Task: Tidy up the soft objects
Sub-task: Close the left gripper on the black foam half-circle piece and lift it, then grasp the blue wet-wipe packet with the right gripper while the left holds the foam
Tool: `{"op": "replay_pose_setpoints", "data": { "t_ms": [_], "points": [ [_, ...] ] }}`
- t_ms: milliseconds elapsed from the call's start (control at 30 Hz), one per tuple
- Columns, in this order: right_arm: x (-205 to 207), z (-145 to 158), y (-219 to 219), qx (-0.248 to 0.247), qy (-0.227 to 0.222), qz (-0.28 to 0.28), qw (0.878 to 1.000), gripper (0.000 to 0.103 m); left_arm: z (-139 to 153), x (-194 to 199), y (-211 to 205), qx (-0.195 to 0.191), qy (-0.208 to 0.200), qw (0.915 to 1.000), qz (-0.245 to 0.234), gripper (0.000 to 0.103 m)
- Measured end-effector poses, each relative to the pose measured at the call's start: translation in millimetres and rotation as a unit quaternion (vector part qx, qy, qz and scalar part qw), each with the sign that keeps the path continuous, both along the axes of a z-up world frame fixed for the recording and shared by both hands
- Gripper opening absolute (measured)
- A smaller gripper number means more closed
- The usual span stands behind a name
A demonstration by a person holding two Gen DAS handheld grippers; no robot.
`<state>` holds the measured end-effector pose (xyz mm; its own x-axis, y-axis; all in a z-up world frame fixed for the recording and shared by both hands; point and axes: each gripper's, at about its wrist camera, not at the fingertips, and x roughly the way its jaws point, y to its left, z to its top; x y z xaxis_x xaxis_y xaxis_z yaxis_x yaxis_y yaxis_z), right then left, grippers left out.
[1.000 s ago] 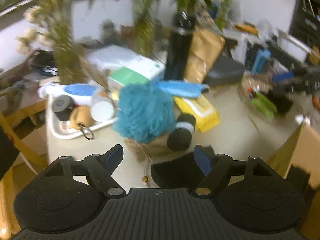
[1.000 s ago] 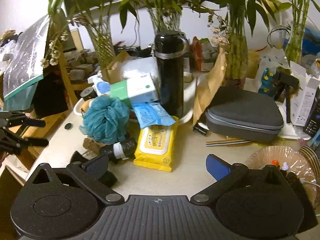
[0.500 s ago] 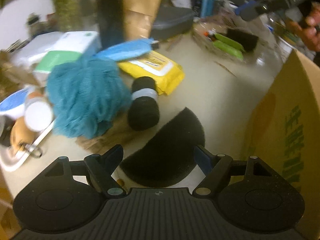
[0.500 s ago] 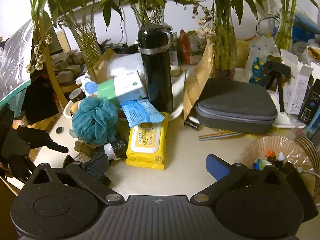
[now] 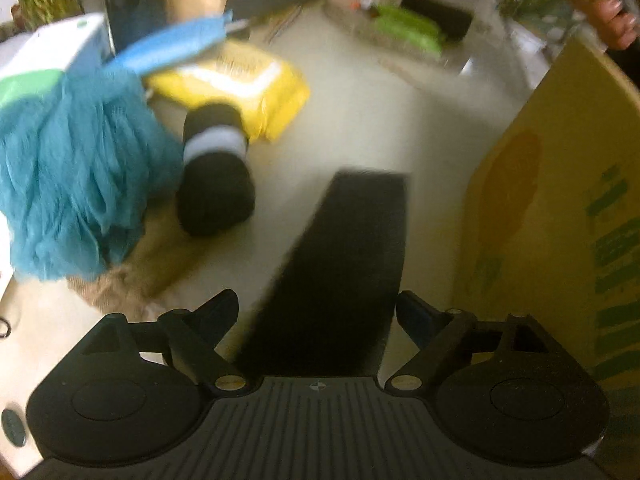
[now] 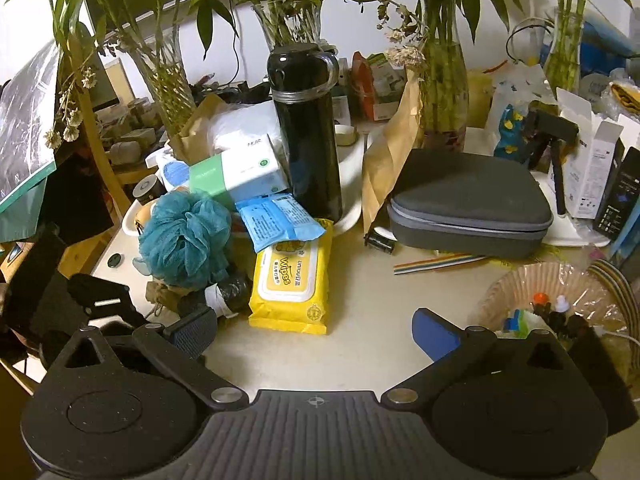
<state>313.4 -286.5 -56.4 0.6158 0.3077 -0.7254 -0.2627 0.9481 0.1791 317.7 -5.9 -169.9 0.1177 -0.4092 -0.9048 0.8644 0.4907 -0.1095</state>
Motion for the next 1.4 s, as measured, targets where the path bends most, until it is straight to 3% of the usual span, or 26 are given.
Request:
{"op": "replay_pose_setpoints", "data": {
  "t_ms": [67, 133, 200, 267, 467, 633, 867, 1000, 1133, 1300, 1400],
  "points": [
    [-0.1, 0.1, 0.1, -0.001, -0.001, -0.001, 1.000, 0.103, -4.3, -0.2, 1.2, 0.017, -0.003, 0.9998, 0.006, 0.086],
    [0.0, 0.1, 0.0, -0.004, -0.001, -0.001, 1.000, 0.103, -2.0, -0.6, 5.4, 0.006, -0.014, 0.9997, 0.020, 0.085],
    [0.0, -0.1, 0.1, -0.004, 0.000, 0.000, 1.000, 0.103, 3.0, -0.2, 11.3, -0.010, -0.018, 0.9992, 0.033, 0.071],
    [0.3, -0.6, 0.3, -0.008, 0.000, -0.002, 1.000, 0.103, 8.3, 1.0, 16.9, -0.026, -0.017, 0.9984, 0.046, 0.042],
    [0.8, -2.3, -1.2, -0.016, -0.003, -0.006, 1.000, 0.103, 23.1, 2.1, 29.8, -0.056, -0.034, 0.9939, 0.089, 0.042],
    [1.6, -5.7, 1.3, -0.030, -0.005, -0.004, 1.000, 0.103, 52.5, -5.2, 32.0, -0.064, -0.063, 0.9874, 0.130, 0.042],
    [1.5, -5.2, 7.2, -0.030, -0.017, 0.022, 0.999, 0.103, 105.0, -31.8, 29.8, -0.074, -0.124, 0.9691, 0.200, 0.042],
    [5.1, -6.8, 7.5, -0.014, -0.017, 0.033, 0.999, 0.103, 124.0, -45.4, 33.1, -0.079, -0.142, 0.9485, 0.272, 0.042],
    [9.5, -10.3, 10.9, -0.006, -0.023, 0.054, 0.998, 0.103, 143.0, -57.7, 46.3, -0.117, -0.144, 0.9218, 0.341, 0.042],
    [16.9, -16.6, 19.0, -0.008, -0.047, 0.091, 0.995, 0.103, 151.9, -66.2, 69.7, -0.180, -0.113, 0.8781, 0.429, 0.042],
    [23.4, -21.6, 26.5, -0.013, -0.061, 0.113, 0.992, 0.103, 153.3, -72.1, 82.8, -0.200, -0.100, 0.8575, 0.463, 0.042]
  ]
}}
